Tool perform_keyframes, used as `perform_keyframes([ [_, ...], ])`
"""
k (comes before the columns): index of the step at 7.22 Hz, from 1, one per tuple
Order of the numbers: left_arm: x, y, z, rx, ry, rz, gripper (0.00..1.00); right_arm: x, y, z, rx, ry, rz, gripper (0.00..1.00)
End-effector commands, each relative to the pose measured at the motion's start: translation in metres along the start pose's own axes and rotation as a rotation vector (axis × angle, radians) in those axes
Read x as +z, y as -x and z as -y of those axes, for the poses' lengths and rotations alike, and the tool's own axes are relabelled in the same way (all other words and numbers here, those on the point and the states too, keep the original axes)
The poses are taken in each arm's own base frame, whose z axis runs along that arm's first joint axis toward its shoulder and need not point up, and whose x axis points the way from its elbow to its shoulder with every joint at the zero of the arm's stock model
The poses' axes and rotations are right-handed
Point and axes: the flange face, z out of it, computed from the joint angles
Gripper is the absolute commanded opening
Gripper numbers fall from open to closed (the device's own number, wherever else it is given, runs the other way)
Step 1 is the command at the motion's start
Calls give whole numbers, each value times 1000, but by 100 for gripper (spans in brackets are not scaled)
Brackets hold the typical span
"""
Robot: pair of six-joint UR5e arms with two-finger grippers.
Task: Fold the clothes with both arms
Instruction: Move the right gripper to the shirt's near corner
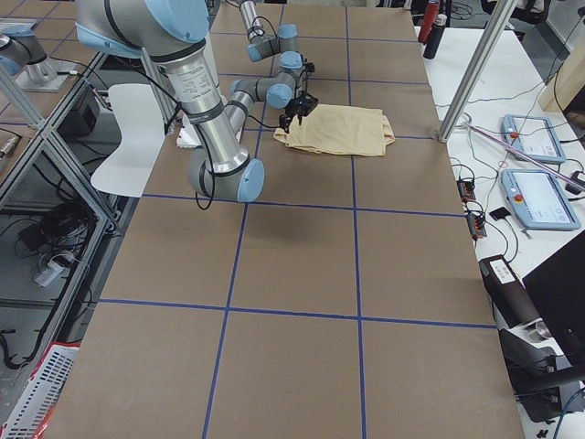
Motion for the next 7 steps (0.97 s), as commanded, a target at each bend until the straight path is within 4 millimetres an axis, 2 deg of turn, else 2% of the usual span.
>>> perform_keyframes([
  [1, -2, 1, 1, 0, -2, -1, 0, 20, -12, -35, 22, 18, -45, 100],
  [4, -3, 0, 1, 1, -4, -4, 0, 27, -18, -28, 32, 6, -61, 100],
  [7, -3, 1, 1, 2, -5, -3, 0, 35, -13, -5, 58, -18, -67, 100],
])
